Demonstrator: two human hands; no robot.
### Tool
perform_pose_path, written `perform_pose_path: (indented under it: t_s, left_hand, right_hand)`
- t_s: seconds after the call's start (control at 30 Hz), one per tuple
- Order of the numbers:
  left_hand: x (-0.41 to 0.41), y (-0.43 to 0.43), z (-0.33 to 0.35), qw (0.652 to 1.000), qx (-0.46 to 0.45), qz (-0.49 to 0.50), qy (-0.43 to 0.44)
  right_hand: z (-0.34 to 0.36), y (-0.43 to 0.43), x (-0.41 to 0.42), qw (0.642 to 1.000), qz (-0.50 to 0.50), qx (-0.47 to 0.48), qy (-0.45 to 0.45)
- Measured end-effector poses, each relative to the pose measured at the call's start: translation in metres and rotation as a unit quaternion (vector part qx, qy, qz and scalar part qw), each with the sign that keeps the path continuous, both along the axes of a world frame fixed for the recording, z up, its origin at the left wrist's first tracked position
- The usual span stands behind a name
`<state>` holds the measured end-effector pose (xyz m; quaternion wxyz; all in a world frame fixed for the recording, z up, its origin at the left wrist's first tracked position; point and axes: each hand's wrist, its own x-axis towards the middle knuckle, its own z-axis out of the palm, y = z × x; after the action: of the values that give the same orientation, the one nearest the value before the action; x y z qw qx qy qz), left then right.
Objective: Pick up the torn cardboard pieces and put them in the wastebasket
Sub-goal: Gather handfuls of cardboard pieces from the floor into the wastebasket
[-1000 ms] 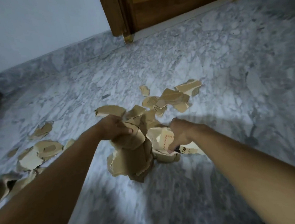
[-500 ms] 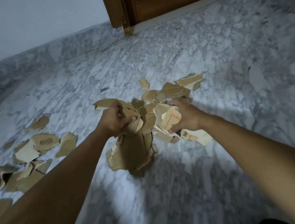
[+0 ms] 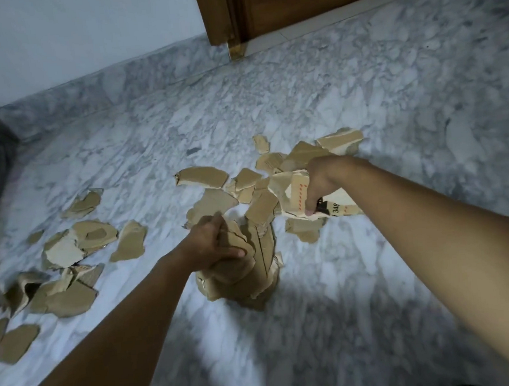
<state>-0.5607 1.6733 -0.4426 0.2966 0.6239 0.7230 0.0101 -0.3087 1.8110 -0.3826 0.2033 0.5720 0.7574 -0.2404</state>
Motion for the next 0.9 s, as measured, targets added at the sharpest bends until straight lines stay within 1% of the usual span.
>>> perform_pose_path:
  t_s: [0.07, 0.13, 0.27, 0.33, 0.4, 0.5, 0.57, 0.63, 0.7, 0.77, 0.87, 0.9]
  left_hand:
    - [0.003, 0.003, 0.001, 1.0, 0.0, -0.015, 0.006]
    - [0.005, 0.007, 0.004, 1.0, 0.007, -0.02, 0.007]
    - [0.004, 0.013, 0.01, 1.0, -0.008, -0.017, -0.006]
    - [0.0, 0.019, 0.017, 1.0, 0.004, -0.008, -0.024]
    - [-0.005, 0.025, 0.03, 0.999, 0.034, 0.013, -0.037]
    - [-0.004, 0.027, 0.046, 0.992, 0.115, 0.042, -0.031]
    - [0.001, 0.024, 0.044, 0.983, 0.179, 0.047, -0.002]
    - [0.005, 0.019, 0.032, 0.975, 0.216, 0.031, 0.032]
    - [0.008, 0.018, 0.02, 0.976, 0.208, 0.002, 0.062]
    - [0.008, 0.022, 0.018, 0.981, 0.177, -0.017, 0.075]
    - [0.007, 0.032, 0.031, 0.99, 0.126, -0.029, 0.061]
    - [0.006, 0.035, 0.037, 0.99, 0.124, -0.029, 0.058]
  right_hand:
    - [0.004, 0.002, 0.006, 0.999, -0.019, -0.027, -0.02]
    - [0.005, 0.004, 0.016, 0.998, -0.043, -0.034, -0.012]
    - [0.009, -0.002, 0.033, 0.992, -0.09, -0.021, 0.08]
    - [0.01, -0.006, 0.033, 0.989, -0.088, -0.031, 0.116]
    - [0.002, -0.012, 0.026, 0.991, -0.063, -0.044, 0.111]
    - [-0.026, -0.032, 0.009, 0.995, -0.038, -0.051, 0.075]
    - [-0.047, -0.046, 0.002, 0.997, -0.046, -0.011, 0.067]
    - [-0.057, -0.056, -0.001, 0.995, -0.056, 0.026, 0.079]
    - [-0.059, -0.056, 0.0, 0.994, -0.062, 0.031, 0.089]
    - [-0.06, -0.056, 0.0, 0.993, -0.065, 0.026, 0.098]
    - [-0.055, -0.052, 0.004, 0.991, -0.064, -0.025, 0.118]
    - [-0.051, -0.048, 0.007, 0.99, -0.056, -0.046, 0.12]
